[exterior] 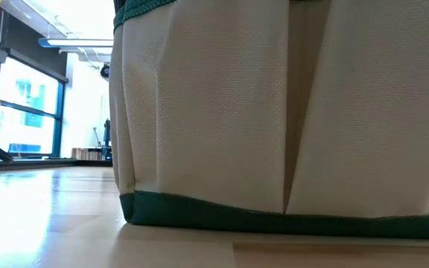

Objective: Pick & Place Garden tools in Gardening bag
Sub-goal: Put the trowel into the gardening bag

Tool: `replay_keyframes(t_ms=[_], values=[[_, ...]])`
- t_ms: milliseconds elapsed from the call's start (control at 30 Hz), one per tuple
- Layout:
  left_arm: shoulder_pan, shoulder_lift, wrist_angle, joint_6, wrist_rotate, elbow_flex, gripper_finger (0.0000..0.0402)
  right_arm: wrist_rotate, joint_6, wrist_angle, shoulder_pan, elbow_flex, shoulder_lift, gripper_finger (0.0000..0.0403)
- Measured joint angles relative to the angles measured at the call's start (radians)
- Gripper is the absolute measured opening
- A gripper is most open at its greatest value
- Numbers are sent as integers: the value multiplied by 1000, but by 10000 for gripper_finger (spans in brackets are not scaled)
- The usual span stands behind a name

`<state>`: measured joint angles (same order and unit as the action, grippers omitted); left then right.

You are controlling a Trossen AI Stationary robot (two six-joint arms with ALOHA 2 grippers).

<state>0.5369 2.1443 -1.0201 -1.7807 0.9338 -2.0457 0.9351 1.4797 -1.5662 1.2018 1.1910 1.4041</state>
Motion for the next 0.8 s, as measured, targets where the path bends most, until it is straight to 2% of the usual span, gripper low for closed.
replay_keyframes(t_ms=[200,367,633,800], values=[[-24,-1,-139,91,-59,-77,64,7,89,14,0,-53,-44,193],[-50,4,-155,175,-99,-90,64,5,143,36,0,-77,-56,193],[-48,50,-178,276,-36,-89,64,8,141,84,-27,-91,-56,193],[-41,52,-226,265,-83,-119,64,-2,111,88,-71,-91,-56,193]])
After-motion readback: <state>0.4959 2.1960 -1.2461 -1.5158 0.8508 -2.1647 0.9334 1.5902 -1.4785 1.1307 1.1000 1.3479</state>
